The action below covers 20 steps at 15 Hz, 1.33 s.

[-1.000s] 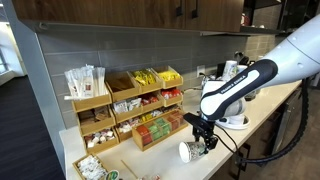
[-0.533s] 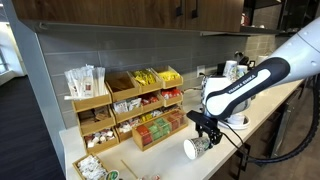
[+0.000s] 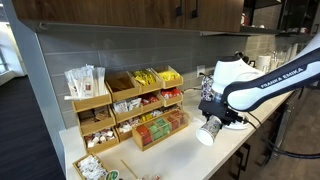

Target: Stack up the cups on the counter and turn them upside down

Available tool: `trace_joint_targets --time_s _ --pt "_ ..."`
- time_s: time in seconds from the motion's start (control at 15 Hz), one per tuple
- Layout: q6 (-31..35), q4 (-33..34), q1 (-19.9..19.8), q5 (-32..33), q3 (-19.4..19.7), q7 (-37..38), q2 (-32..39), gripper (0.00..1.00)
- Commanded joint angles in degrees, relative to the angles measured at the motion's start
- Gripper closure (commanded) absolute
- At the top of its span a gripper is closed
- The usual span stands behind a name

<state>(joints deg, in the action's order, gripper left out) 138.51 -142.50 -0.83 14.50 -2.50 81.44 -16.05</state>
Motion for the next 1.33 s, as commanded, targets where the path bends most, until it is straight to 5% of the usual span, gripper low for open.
trace_joint_targets --time_s 0.0,0.07,0.8,0.87,1.27 --pt "-2.9 -2.1 -2.4 5.4 -2.1 -7.1 -7.1 0.58" --pt "-1.6 -0.2 -2.3 1.8 -2.2 -4.8 -3.3 0.33" --pt "-2.5 -1.3 -3.4 3.5 -3.1 -7.3 -6.2 0.33" --pt "-2.5 -1.3 -3.4 3.5 -3.1 -7.3 -6.2 0.58" --pt "2.7 -3.0 -9.3 20.4 -6.0 -8.1 -13.4 0.58"
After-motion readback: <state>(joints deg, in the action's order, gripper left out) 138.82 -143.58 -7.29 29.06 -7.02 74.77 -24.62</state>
